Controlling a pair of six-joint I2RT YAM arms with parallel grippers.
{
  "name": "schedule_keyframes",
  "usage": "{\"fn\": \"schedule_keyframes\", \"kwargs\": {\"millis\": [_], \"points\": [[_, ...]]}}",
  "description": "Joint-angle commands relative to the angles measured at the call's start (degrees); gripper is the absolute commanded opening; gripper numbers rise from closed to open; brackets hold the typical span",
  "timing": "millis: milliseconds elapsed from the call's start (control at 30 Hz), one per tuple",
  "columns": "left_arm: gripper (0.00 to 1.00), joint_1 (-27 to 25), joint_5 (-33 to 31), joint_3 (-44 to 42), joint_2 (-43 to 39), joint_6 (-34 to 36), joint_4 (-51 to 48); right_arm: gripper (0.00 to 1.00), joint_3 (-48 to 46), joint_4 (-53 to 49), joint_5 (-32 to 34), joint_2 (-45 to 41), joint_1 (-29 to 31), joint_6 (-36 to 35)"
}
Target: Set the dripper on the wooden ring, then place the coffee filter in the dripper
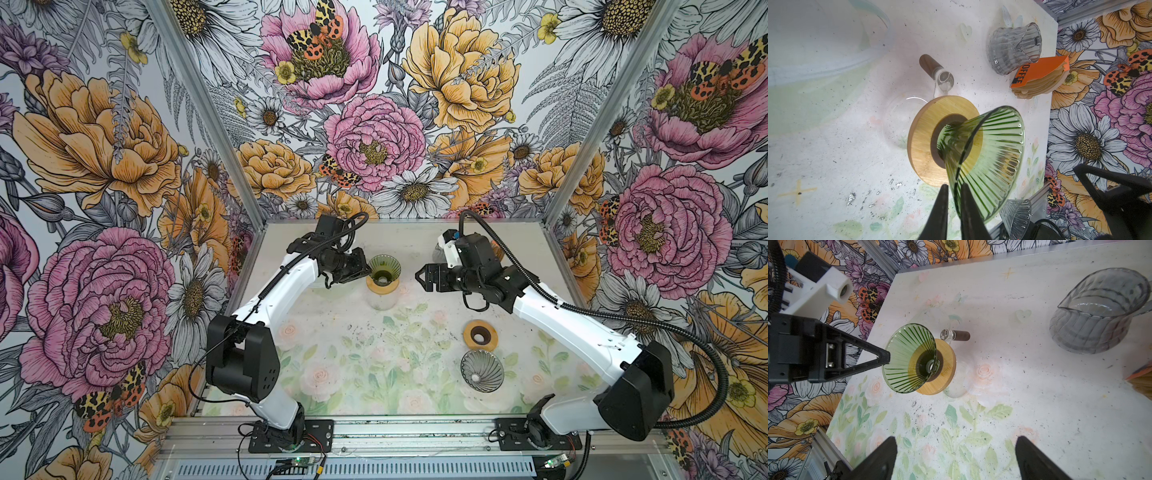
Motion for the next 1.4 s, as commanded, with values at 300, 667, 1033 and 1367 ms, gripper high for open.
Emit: {"fn": "schedule_keyframes", "kwargs": {"millis": [300, 667, 1033, 1367], "points": [[0.15, 1.0, -1.0, 0.4, 0.4, -0.7, 0.0, 0.9, -0.2, 0.8, -0.3, -0.8, -0.4, 0.4], [0.36, 1.0, -1.1, 0.9, -2.3, 0.0, 0.0, 0.9, -0.3, 0.8, 0.7, -2.2, -0.8, 0.5], [0.73, -3.0, -7.4, -0.1, -11.4, 1.7, 0.1, 0.87, -2.6, -0.8, 7.2, -6.6, -3.4, 2.1], [0.99, -15.2, -9.8, -1.7, -16.0, 2.3, 6.4, 0.8, -0.4, -7.3, 9.7, -7.1, -12.2, 1.7]]}}
